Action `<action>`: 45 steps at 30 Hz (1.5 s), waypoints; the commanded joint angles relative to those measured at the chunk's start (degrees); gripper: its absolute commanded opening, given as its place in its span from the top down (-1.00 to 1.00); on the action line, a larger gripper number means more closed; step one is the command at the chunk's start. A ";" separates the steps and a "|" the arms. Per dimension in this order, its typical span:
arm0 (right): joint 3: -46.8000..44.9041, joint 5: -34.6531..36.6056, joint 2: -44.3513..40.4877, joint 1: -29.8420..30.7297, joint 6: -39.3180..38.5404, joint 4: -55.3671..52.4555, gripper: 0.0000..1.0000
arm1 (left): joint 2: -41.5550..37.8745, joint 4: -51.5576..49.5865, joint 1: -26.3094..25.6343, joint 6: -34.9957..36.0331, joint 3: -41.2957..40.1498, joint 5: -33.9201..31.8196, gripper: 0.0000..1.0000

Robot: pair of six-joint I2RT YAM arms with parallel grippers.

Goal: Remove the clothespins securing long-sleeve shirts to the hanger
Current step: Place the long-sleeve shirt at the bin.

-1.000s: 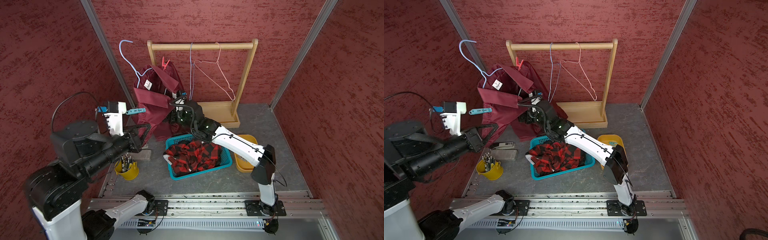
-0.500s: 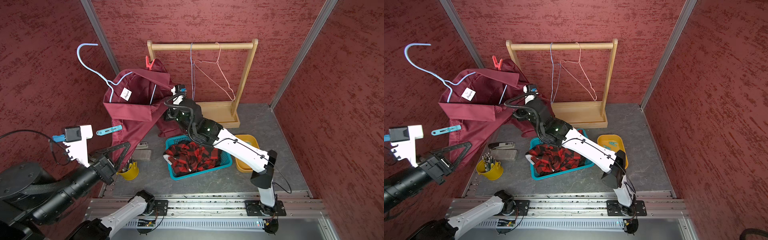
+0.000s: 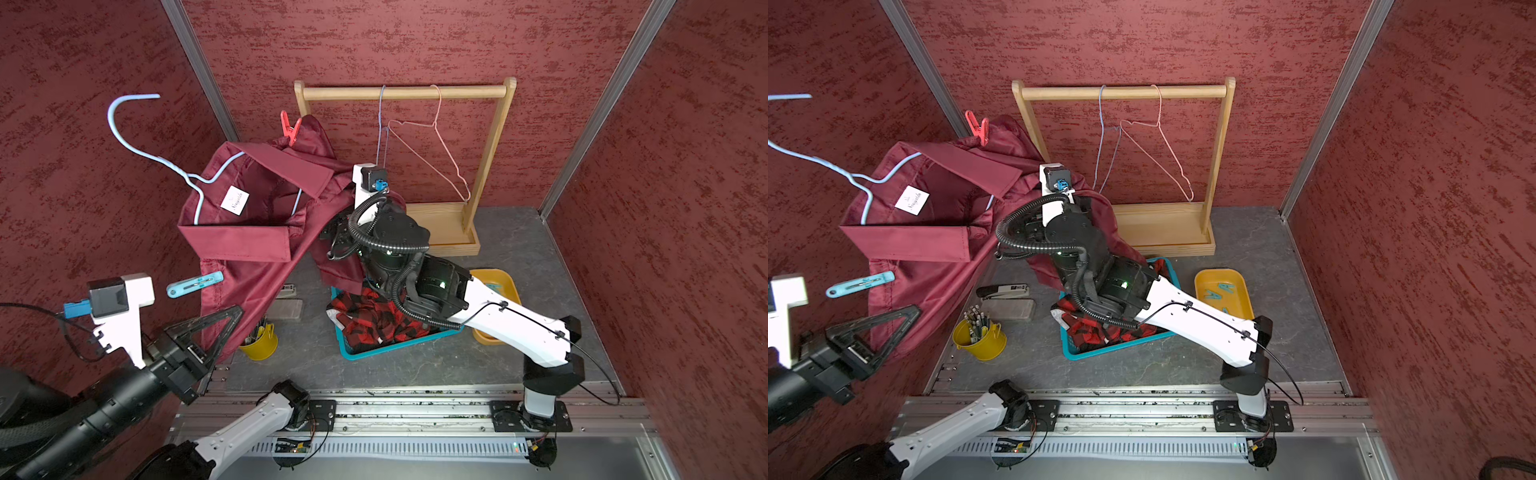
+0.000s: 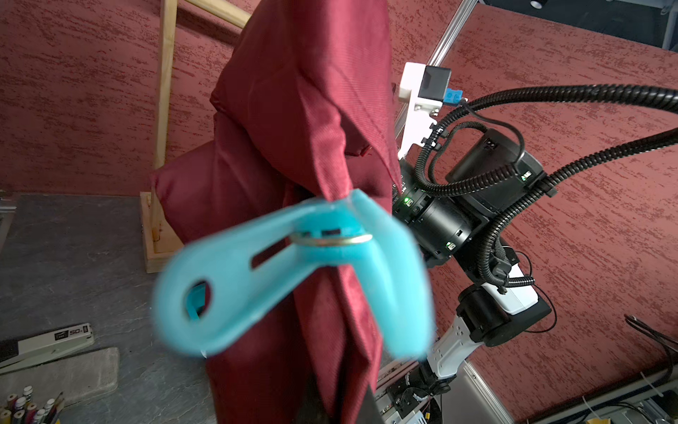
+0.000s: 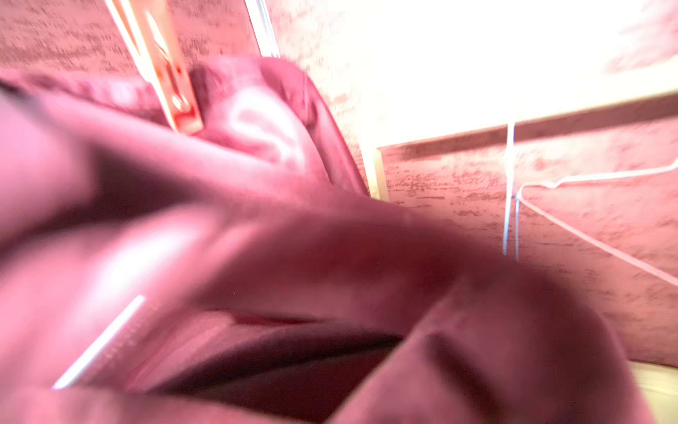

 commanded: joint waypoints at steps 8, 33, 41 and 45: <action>-11.62 4.78 -8.25 0.69 2.28 4.02 -0.77 | 0.64 4.86 -0.40 2.64 -3.12 3.73 1.00; -43.75 -6.66 -19.95 -3.70 14.85 8.22 -0.98 | 14.76 13.84 1.24 6.78 12.98 20.27 1.00; -48.47 -28.94 -29.30 -11.57 13.55 8.36 -0.98 | 13.91 15.99 1.55 7.56 14.52 19.74 1.00; -48.96 -42.04 -31.77 -15.75 14.43 4.86 -0.98 | 14.91 17.77 1.66 8.05 14.51 19.83 1.00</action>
